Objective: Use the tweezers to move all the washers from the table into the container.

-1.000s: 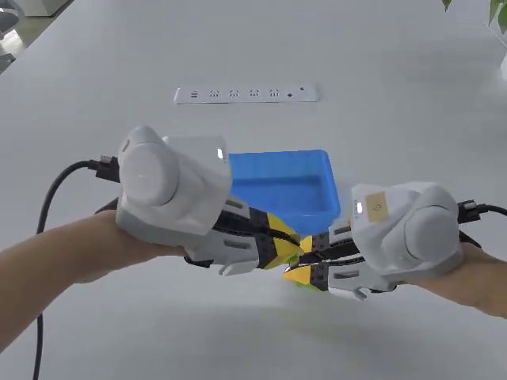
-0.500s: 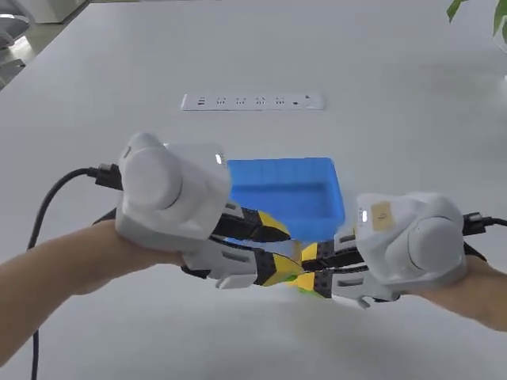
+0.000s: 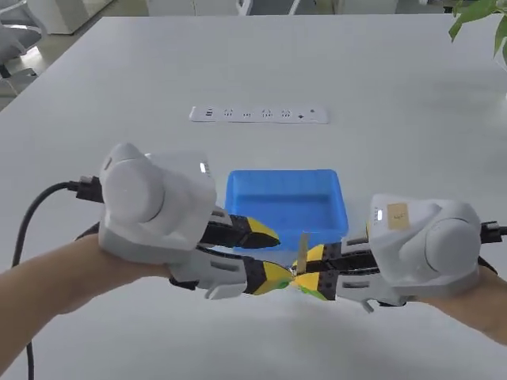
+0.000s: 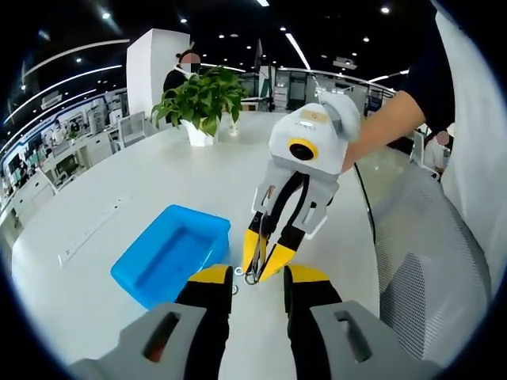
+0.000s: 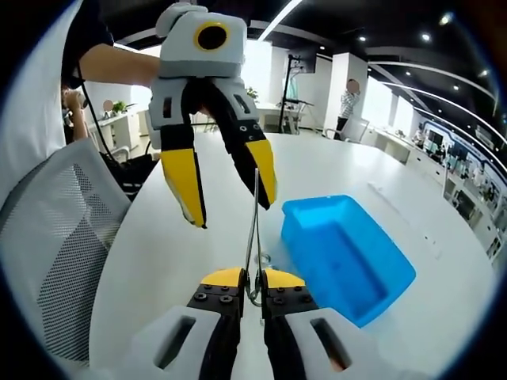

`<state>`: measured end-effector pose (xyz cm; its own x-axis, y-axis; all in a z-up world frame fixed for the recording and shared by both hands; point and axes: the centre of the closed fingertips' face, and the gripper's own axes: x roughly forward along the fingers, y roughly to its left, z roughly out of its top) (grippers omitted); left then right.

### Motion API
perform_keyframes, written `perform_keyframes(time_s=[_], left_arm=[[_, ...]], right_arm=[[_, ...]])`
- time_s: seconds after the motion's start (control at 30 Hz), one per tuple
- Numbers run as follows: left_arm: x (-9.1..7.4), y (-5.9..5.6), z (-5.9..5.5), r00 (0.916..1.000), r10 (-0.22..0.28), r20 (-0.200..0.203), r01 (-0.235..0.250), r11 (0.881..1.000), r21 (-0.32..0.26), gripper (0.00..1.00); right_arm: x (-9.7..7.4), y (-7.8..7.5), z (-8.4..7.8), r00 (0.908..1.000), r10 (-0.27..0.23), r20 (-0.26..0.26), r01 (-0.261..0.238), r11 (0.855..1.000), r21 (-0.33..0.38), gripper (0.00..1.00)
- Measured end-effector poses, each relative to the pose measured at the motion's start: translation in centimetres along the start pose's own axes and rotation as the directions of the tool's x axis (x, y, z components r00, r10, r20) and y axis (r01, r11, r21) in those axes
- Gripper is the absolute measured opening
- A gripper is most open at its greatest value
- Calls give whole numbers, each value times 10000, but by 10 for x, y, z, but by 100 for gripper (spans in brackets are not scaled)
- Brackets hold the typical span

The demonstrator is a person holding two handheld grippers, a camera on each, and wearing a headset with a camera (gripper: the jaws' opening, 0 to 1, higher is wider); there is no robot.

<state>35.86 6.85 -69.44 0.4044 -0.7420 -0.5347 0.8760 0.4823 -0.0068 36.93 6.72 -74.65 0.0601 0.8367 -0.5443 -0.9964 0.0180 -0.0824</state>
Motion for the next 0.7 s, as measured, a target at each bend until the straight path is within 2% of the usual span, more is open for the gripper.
perform_keyframes(time_s=[0.13, 0.2, 0.37, 0.6, 0.7], left_arm=[[-12, 0, 0, 9991, 365, 229, -358, 9990, -283, 32], [-18, -1, -7, 9987, 505, 37, -503, 9975, -501, 36], [-29, -11, -21, 9985, 545, 13, -543, 9959, -721, 42], [-44, -20, -33, 9968, 772, 217, -738, 9891, -1273, 56], [-51, -21, -36, 9942, 1033, 307, -982, 9858, -1365, 64]], right_arm=[[-6, -1, 7, 9999, -98, 86, 98, 9999, -26, 9], [-10, -2, 11, 9997, -183, 136, 183, 9998, -28, 9], [-19, -6, 25, 9992, -320, 242, 325, 9993, -193, 9], [-25, -14, 49, 9980, -421, 472, 444, 9979, -475, 9], [-26, -21, 60, 9971, -469, 592, 507, 9967, -639, 9]])
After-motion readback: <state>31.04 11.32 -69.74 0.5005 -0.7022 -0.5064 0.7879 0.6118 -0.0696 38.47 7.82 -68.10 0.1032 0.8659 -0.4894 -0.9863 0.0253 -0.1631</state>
